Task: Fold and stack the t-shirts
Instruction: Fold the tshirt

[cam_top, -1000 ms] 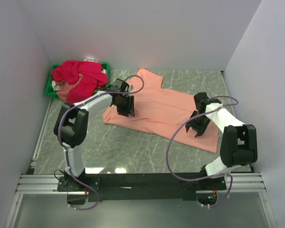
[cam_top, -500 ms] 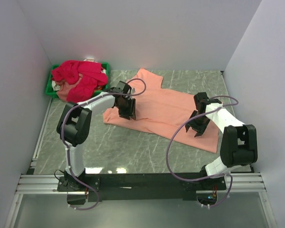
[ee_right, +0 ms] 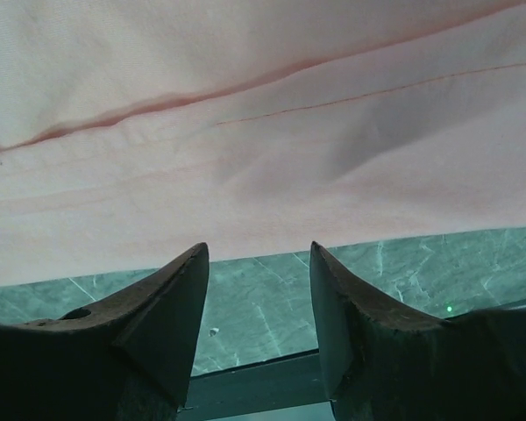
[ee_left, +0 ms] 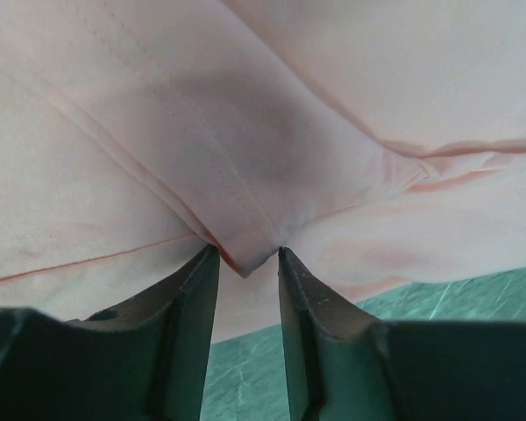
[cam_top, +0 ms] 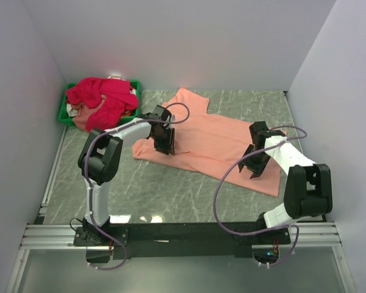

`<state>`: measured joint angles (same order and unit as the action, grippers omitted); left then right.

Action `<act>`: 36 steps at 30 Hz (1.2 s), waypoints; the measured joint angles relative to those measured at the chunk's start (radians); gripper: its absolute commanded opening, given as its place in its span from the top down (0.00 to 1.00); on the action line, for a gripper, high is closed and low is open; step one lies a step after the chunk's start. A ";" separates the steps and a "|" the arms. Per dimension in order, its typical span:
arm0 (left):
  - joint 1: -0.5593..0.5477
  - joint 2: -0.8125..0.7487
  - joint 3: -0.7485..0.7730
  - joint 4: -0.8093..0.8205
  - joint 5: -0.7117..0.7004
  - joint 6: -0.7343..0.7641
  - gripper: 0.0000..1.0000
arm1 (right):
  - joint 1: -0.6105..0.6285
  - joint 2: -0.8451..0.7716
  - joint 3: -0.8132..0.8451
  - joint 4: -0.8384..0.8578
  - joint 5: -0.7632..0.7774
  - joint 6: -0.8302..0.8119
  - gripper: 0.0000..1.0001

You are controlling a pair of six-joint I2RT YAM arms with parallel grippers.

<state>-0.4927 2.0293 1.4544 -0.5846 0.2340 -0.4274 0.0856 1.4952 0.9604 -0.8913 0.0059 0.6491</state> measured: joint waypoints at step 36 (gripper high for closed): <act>-0.023 0.172 0.330 -0.044 -0.006 0.041 1.00 | 0.000 -0.046 -0.060 0.008 0.000 0.016 0.43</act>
<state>-0.5152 2.2013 1.7840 -0.6285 0.2276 -0.3862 0.0856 1.4494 0.9009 -0.8833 0.0055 0.6647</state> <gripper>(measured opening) 0.021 0.569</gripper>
